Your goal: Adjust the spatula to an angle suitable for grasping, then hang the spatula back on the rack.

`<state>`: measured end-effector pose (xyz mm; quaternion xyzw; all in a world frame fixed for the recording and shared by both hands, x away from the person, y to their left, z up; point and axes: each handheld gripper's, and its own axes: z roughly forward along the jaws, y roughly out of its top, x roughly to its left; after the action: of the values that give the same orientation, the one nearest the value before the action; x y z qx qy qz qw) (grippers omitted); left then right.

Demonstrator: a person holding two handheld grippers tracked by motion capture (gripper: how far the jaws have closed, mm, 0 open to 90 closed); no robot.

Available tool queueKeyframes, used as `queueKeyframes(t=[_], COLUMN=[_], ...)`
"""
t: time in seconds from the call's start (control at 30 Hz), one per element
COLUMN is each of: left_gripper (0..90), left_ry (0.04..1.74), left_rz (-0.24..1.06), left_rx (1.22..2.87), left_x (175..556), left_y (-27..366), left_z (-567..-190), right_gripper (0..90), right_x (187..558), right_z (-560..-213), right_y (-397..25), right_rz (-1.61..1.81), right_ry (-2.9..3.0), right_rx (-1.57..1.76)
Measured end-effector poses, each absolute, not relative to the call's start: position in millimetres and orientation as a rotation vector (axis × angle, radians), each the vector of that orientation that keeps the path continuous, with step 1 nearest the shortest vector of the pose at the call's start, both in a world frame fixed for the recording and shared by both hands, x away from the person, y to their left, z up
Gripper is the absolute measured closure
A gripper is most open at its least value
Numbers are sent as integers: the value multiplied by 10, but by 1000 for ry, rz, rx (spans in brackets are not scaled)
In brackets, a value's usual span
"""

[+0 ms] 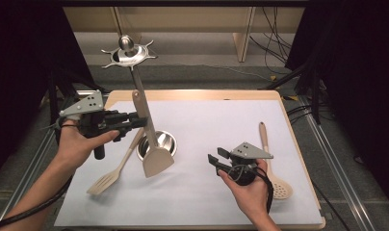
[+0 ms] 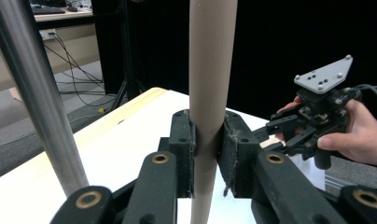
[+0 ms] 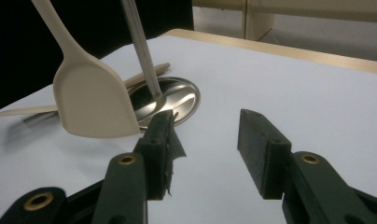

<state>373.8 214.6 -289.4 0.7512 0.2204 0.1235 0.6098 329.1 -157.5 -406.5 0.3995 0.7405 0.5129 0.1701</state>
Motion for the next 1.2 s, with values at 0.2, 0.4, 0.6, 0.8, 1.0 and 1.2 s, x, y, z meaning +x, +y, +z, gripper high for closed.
queueKeyframes(t=[0.2,0.4,0.6,0.8,1.0,1.2], left_gripper=[752,752,752,752,752,752], left_ry=[500,494,482,465,448,440], left_rz=[279,285,286,299,303,288], left_rx=[1737,1759,1764,1781,1795,1797], left_x=[3738,3782,3808,3819,3850,3883], left_y=[2156,2153,2150,2139,2131,2165], left_z=[-2867,-2836,-2750,-2647,-2548,-2476], right_gripper=[566,562,559,556,553,553], right_x=[3313,3320,3334,3312,3352,3328], right_z=[-4037,-4071,-4069,-4053,-4067,-4047], right_y=[-1574,-1588,-1618,-1594,-1602,-1584], right_rz=[1433,1458,1460,1455,1423,1463], right_ry=[2102,2118,2114,2113,2121,2111], right_rx=[1082,1128,1103,1166,1089,1101])
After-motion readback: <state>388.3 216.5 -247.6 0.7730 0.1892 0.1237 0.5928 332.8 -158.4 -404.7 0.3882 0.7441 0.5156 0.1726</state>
